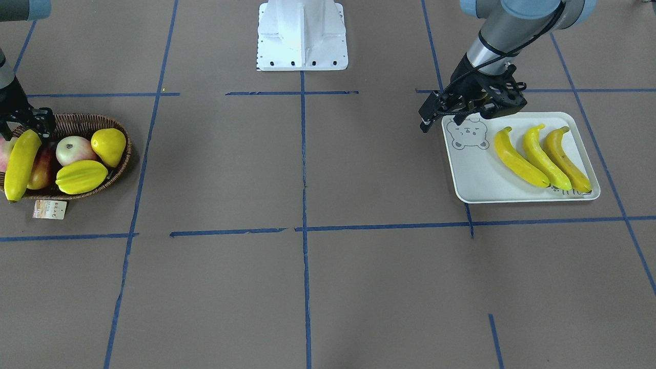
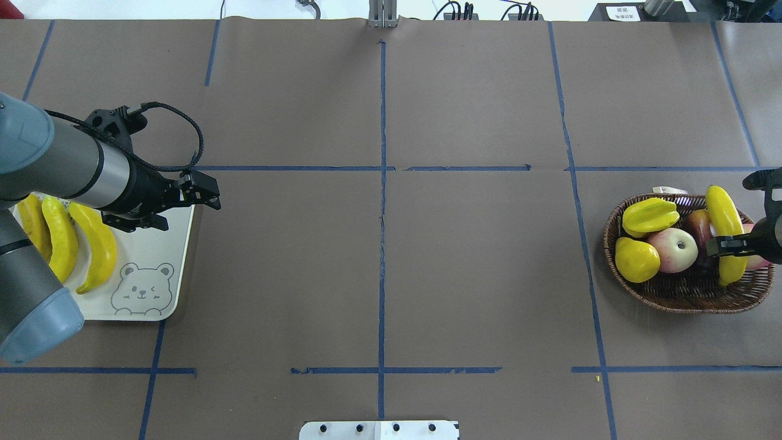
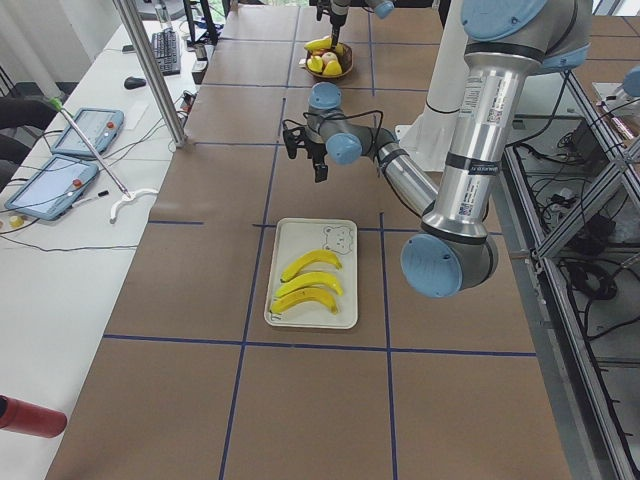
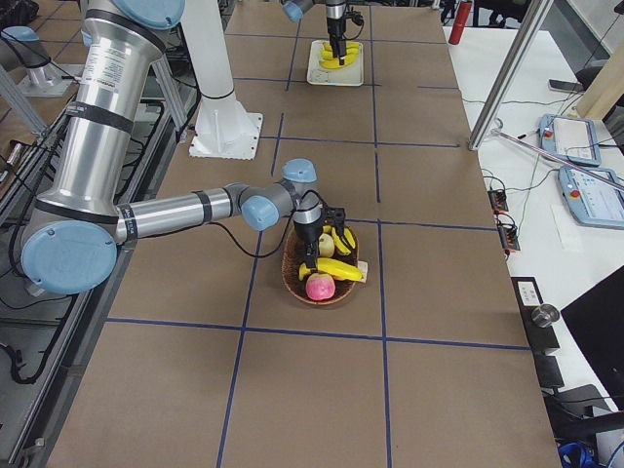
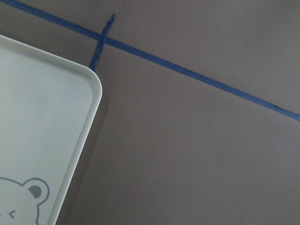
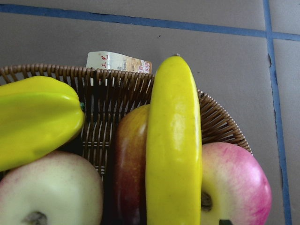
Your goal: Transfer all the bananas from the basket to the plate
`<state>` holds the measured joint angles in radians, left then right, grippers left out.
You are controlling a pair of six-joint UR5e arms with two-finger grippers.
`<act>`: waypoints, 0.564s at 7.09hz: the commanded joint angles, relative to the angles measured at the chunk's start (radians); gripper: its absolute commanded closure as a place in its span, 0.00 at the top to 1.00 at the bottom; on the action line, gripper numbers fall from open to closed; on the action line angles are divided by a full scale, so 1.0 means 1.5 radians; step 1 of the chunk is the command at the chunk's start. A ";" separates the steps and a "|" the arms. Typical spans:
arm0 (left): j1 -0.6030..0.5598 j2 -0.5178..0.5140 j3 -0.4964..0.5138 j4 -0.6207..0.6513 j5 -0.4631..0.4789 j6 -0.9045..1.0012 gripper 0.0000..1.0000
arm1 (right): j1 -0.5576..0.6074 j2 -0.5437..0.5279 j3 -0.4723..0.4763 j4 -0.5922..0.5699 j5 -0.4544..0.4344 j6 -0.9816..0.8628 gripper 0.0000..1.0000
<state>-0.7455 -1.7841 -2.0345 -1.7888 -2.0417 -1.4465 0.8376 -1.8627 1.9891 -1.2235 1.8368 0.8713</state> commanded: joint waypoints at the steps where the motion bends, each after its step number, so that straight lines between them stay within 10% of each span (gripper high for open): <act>1: 0.000 0.000 0.000 -0.001 0.000 0.000 1.00 | -0.001 0.001 -0.007 0.001 0.001 0.000 0.75; 2: 0.000 0.000 0.000 0.000 0.000 0.000 1.00 | 0.000 0.003 -0.005 0.000 0.002 0.000 0.67; 4: 0.000 0.000 0.002 0.000 0.000 0.000 1.00 | 0.001 0.004 -0.002 0.000 0.018 -0.001 0.11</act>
<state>-0.7455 -1.7840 -2.0330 -1.7888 -2.0418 -1.4465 0.8379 -1.8577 1.9827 -1.2240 1.8459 0.8703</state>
